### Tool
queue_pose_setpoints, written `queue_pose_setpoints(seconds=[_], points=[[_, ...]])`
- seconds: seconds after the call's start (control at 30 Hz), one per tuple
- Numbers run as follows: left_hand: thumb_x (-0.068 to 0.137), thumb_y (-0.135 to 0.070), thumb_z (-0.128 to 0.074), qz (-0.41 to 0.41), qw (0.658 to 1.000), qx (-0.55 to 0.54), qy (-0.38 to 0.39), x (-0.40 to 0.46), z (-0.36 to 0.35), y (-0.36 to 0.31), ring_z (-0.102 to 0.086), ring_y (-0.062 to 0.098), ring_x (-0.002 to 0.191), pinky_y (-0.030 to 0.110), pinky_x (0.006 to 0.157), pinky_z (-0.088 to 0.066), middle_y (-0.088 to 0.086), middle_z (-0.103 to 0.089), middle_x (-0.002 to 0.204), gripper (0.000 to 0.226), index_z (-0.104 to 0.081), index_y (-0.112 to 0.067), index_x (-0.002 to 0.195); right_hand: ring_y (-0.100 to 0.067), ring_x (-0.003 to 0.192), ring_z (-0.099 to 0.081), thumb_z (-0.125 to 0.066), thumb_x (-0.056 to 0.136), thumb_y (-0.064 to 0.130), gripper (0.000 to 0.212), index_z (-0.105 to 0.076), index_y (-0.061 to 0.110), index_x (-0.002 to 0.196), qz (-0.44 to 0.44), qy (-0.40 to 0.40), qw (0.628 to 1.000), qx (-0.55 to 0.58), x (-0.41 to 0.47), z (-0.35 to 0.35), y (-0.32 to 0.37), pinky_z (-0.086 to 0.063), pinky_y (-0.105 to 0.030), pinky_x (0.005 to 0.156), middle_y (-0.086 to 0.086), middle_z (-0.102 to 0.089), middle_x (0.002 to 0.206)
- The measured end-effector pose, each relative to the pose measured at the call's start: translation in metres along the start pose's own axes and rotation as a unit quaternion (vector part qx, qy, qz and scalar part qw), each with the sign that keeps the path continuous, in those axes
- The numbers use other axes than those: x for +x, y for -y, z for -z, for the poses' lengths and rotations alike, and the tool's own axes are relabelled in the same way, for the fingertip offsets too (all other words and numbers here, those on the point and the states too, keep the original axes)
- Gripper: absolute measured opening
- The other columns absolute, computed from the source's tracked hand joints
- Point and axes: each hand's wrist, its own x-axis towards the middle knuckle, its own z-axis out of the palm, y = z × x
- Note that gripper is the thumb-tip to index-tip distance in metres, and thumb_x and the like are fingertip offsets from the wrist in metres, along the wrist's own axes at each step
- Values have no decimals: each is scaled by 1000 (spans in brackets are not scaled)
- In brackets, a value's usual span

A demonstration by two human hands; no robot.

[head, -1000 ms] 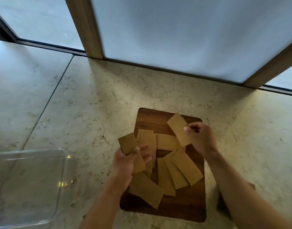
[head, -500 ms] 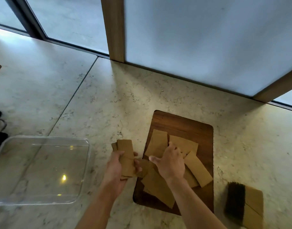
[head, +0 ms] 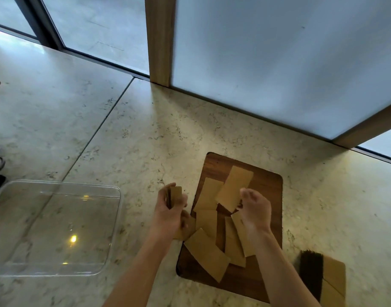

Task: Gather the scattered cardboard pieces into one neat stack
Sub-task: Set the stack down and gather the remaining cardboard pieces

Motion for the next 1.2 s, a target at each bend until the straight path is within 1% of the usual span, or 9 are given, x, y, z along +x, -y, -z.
queue_pose_setpoints(seconds=[0.13, 0.27, 0.4, 0.5, 0.63, 0.77, 1.0, 1.1, 1.2], points=[[75, -68, -75, 38, 995, 68, 63, 0, -16, -11, -70, 20, 59, 35, 58, -59, 8, -75, 86, 63, -65, -18, 112, 0, 57, -65, -63, 100, 38, 23, -78, 29, 86, 69, 64, 994, 49, -17, 9, 10, -49, -15, 52, 6, -73, 69], [95, -35, -70, 112, 984, 58, 126, -4, -4, -5, -81, 28, 83, 44, 65, -67, 9, -84, 97, 29, -70, -17, 118, -5, 62, -67, -57, 89, 60, 29, -78, 39, 91, 80, 311, 945, -56, -51, -7, 1, -50, -19, 56, 8, -76, 77], [105, -16, -47, 149, 981, -103, 66, 5, 32, -1, -78, 42, 77, 45, 63, -64, 26, -79, 96, 32, -61, 10, 118, -8, 95, -65, -57, 87, 71, 52, -65, 28, 116, 99, 84, 961, -243, -54, -10, -18, -49, -19, 73, 8, -64, 110], [105, -22, -53, 119, 984, -128, 31, 3, 39, -1, -68, 34, 59, 44, 54, -59, 20, -71, 76, 24, -60, -7, 122, -15, 122, -51, -71, 84, 65, 62, -55, 27, 130, 80, 153, 910, -378, -67, -20, -34, -47, -29, 95, 2, -50, 128], [106, -22, -57, 57, 996, -60, 28, -9, 35, -4, -65, 30, 63, 40, 52, -55, 16, -61, 81, 39, -61, -54, 128, -6, 95, -58, -76, 89, 42, 29, -58, 29, 108, 9, 124, 975, -186, -56, -20, -29, -43, -19, 75, 8, -61, 108], [105, -24, -60, 32, 999, 15, 18, -24, 30, -2, -69, 23, 65, 36, 51, -57, 16, -63, 90, 30, -67, -51, 114, -15, 96, -61, -73, 93, 38, 24, -61, 22, 107, -131, 129, 983, 0, -39, -9, -22, -43, -28, 71, 1, -64, 107], [79, -57, -80, 10, 997, 62, 46, -35, 20, 10, -73, 24, 65, 39, 56, -61, 13, -69, 85, 37, -64, -54, 112, -16, 88, -61, -61, 102, 33, 20, -60, 16, 112, 20, -114, 993, -26, -52, 19, -11, -47, -28, 69, 1, -67, 104], [66, -64, -88, 24, 991, 88, 95, -43, 10, 24, -77, 20, 72, 36, 58, -63, 4, -77, 88, 55, -63, -56, 115, -14, 92, -65, -54, 105, 36, 10, -58, 28, 106, -9, 12, 999, 34, -88, 3, -11, -51, -27, 70, 7, -68, 103], [88, -22, -81, 56, 989, 110, 86, -48, 8, 41, -79, 16, 85, 32, 66, -65, -3, -80, 98, 43, -64, -42, 122, -12, 97, -64, -52, 106, 35, 9, -60, 36, 102, -49, 136, 989, 16, -114, -19, -22, -55, -35, 85, 6, -69, 106]])
